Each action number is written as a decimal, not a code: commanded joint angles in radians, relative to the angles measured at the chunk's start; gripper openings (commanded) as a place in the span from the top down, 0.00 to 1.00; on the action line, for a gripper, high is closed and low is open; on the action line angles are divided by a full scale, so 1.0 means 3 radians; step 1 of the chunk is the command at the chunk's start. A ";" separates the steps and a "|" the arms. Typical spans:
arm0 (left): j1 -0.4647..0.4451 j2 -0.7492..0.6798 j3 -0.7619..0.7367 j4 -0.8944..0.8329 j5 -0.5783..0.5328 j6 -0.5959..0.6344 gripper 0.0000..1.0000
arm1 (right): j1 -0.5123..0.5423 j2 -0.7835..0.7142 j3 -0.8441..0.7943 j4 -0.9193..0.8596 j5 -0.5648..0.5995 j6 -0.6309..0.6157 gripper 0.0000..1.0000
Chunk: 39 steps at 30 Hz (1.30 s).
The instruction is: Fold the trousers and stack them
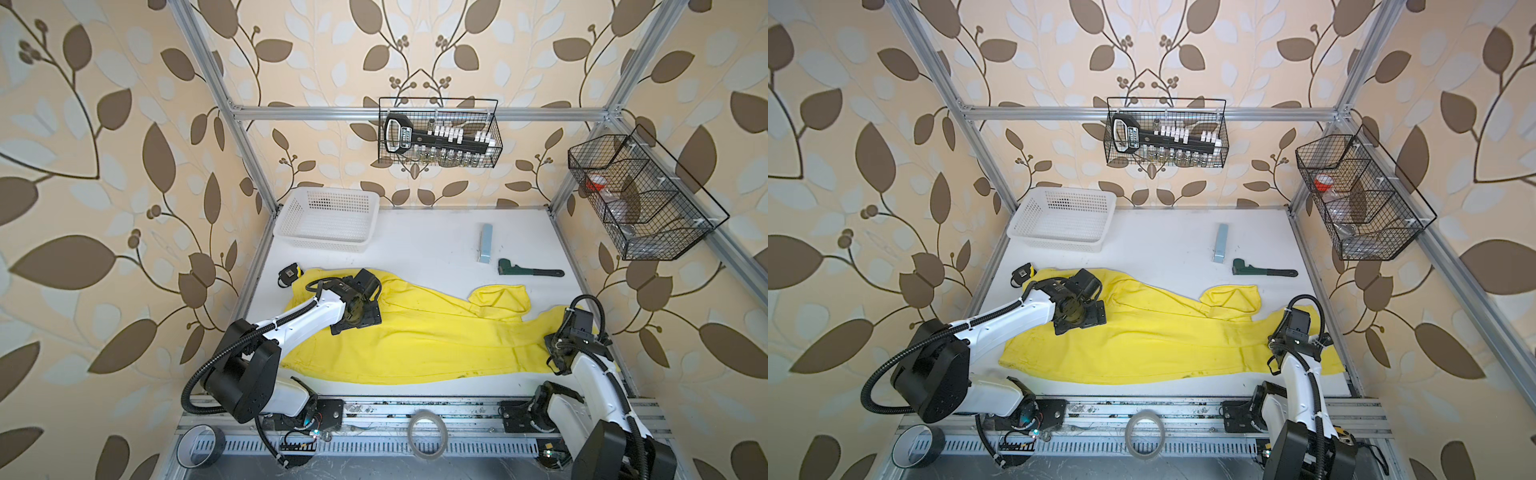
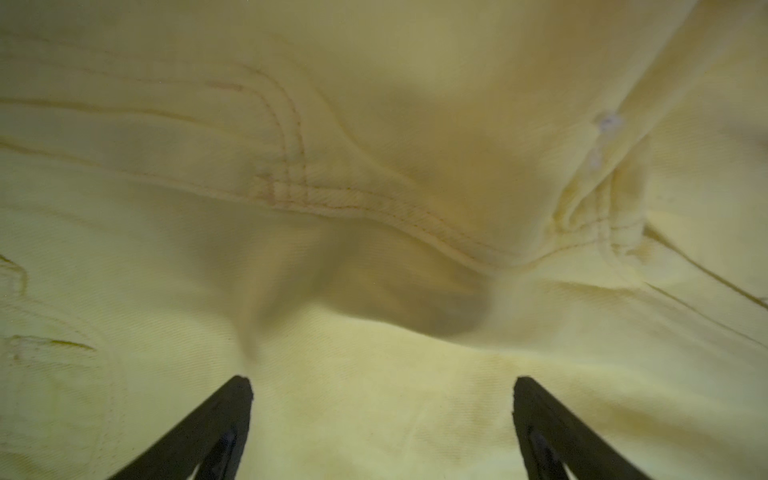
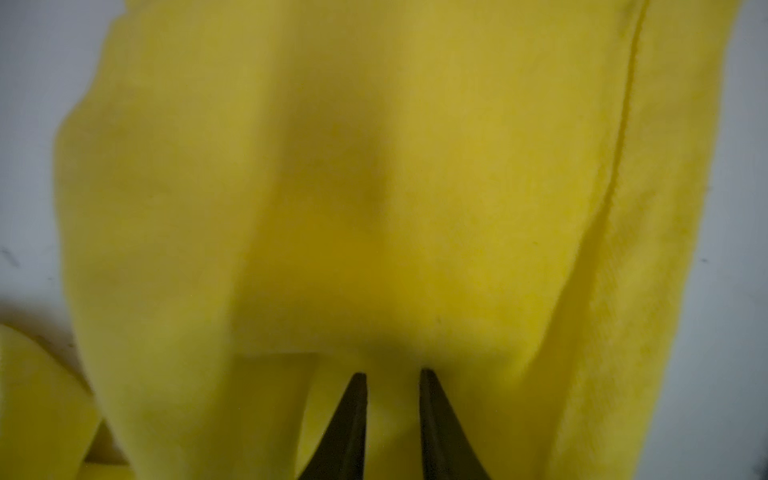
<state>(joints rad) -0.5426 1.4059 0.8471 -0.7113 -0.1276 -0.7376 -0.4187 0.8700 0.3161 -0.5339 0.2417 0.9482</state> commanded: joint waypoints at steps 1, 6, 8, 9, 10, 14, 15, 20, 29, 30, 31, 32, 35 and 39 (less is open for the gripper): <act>0.0008 -0.0027 0.0021 -0.0050 -0.0228 -0.0054 0.01 | -0.0108 0.0100 -0.0175 -0.0098 -0.0055 0.0189 0.68; 0.0144 -0.0039 0.0107 -0.0171 -0.0372 0.0083 0.01 | -0.0221 0.0124 -0.0015 -0.0229 0.0258 0.0200 0.57; 0.0268 -0.0071 0.0062 -0.0151 -0.0331 0.0128 0.01 | -0.0321 0.0114 0.0019 -0.0214 0.0298 0.0106 0.51; 0.0323 -0.0088 0.0048 -0.0140 -0.0323 0.0158 0.01 | -0.0376 0.0126 0.0019 -0.0207 0.0259 0.0085 0.48; 0.0363 -0.0103 0.0050 -0.0147 -0.0324 0.0177 0.01 | -0.0400 0.0129 0.0019 -0.0204 0.0235 0.0069 0.46; 0.0496 -0.0214 0.0164 -0.0215 -0.0375 0.0340 0.01 | -0.0378 0.0021 0.0181 -0.0346 0.0232 -0.0005 0.42; 0.0535 -0.0235 0.0210 -0.0248 -0.0402 0.0404 0.01 | -0.0322 -0.0071 0.0273 -0.0425 0.0303 -0.0030 0.42; 0.0743 -0.0237 0.0461 -0.0321 -0.0448 0.0708 0.01 | 0.0355 -0.0238 0.0832 -0.0569 0.0514 -0.0055 0.38; 0.1016 0.0068 0.0910 -0.0318 -0.0428 0.0955 0.01 | 0.1400 0.1014 0.1308 0.0151 0.0447 -0.0644 0.29; 0.1093 0.0074 0.0913 -0.0286 -0.0378 0.0963 0.01 | 0.1468 0.1131 0.1297 0.0290 0.0447 -0.0780 0.29; 0.1152 0.0078 0.0921 -0.0267 -0.0355 0.0960 0.01 | 0.1511 0.1229 0.1315 0.0344 0.0467 -0.0834 0.29; 0.1196 0.0084 0.0946 -0.0254 -0.0356 0.0974 0.01 | 0.1566 0.1339 0.1332 0.0434 0.0487 -0.0967 0.29; 0.1355 0.0247 0.1006 -0.0228 -0.0268 0.0943 0.01 | 0.1685 0.1622 0.1368 0.0723 0.0487 -0.1392 0.17; 0.1577 0.0447 0.1056 -0.0170 -0.0090 0.0721 0.01 | 0.1737 0.2057 0.1563 0.0845 0.0472 -0.1787 0.11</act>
<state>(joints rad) -0.0959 1.5135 1.1255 -0.7647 -0.1864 -0.4824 0.0910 1.4334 0.7357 -0.3481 0.3737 0.5499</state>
